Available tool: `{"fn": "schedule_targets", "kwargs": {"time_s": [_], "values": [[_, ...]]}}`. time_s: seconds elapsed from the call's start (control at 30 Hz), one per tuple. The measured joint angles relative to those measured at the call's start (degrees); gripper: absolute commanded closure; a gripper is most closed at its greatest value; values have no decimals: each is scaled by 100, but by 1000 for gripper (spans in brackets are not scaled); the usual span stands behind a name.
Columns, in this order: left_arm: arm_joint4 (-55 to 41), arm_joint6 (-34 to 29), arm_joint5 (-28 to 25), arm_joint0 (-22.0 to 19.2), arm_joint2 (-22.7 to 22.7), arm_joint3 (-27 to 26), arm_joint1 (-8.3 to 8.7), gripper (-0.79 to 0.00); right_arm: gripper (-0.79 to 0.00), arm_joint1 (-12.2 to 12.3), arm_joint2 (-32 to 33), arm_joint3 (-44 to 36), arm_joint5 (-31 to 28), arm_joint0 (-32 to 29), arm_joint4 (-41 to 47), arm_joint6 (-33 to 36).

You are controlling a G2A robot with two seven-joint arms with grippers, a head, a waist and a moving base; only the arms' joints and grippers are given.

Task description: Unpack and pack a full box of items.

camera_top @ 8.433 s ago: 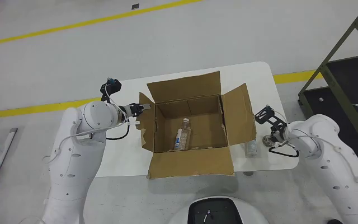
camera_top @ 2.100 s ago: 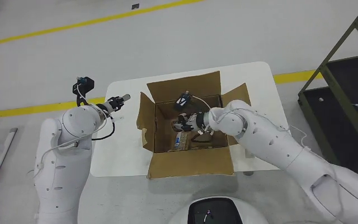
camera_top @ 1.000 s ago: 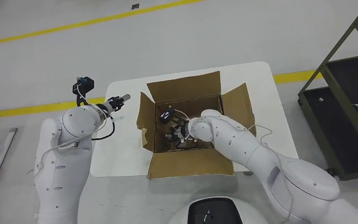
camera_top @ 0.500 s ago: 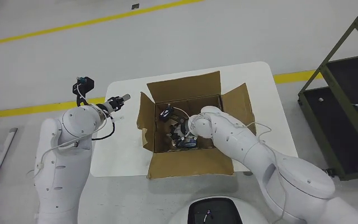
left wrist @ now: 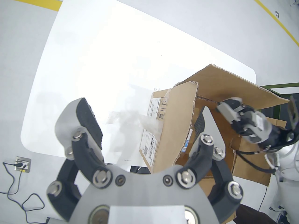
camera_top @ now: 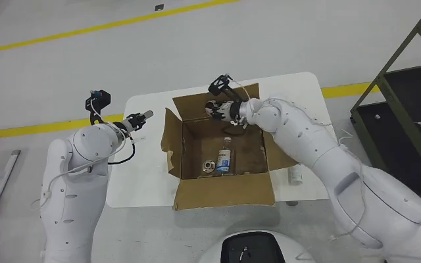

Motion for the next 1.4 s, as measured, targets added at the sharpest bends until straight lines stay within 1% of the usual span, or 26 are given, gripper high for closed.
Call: {"fn": "schedule_targets", "kwargs": {"time_s": [0.07, 0.1, 0.17, 0.2, 0.27, 0.3, 0.4, 0.5, 0.53, 0.6, 0.67, 0.8, 0.97, 1.1, 1.2, 1.4], "values": [[0, 0, 0, 0, 0, 0, 0, -785, 0, 287, 353, -439, 144, -139, -145, 22], [0, 0, 0, 0, 0, 0, 0, -785, 0, 494, 635, -865, 295, -300, -265, 123], [0, 0, 0, 0, 0, 0, 0, -785, 0, 829, 1169, -1733, 630, -688, -484, 399], [0, 0, 0, 0, 0, 0, 0, -785, 0, 1057, 1601, -2482, 910, -1078, -640, 682], [0, 0, 0, 0, 0, 0, 0, -785, 0, 1366, 2315, -3720, 1361, -1838, -845, 1263], [0, 0, 0, 0, 0, 0, 0, -785, 0, 1532, 2803, -4553, 1648, -2403, -951, 1679], [0, 0, 0, 0, 0, 0, 0, -785, 0, 1770, 3790, -6465, 2101, -3623, -1052, 2472], [0, 0, 0, 0, 0, 0, 0, -785, 0, 1868, 4378, -7652, 2336, -4349, -1265, 2865], [0, 0, 0, 0, 0, 0, 0, -785, 0, 1888, 4508, -7866, 2420, -4498, -1332, 2949], [0, 0, 0, 0, 0, 0, 0, -785, 0, 1929, 4778, -8190, 2615, -4769, -1465, 3120], [0, 0, 0, 0, 0, 0, 0, -785, 0, 1965, 4974, -8338, 2808, -4952, -1661, 3339], [0, 0, 0, 0, 0, 0, 0, -785, 0, 2042, 5251, -8568, 3351, -5251, -2400, 4129], [0, 0, 0, 0, 0, 0, 0, -785, 0, 2081, 5193, -8483, 3948, -5446, -3046, 5065], [0, 0, 0, 0, 0, 0, 0, -785, 0, 2082, 4924, -8033, 4235, -5433, -3287, 5674], [0, 0, 0, 0, 0, 0, 0, -785, 0, 2059, 4732, -7752, 4304, -5370, -3145, 5649], [0, 0, 0, 0, 0, 0, 0, -785, 0, 2057, 4724, -7740, 4301, -5367, -3111, 5624]]}}
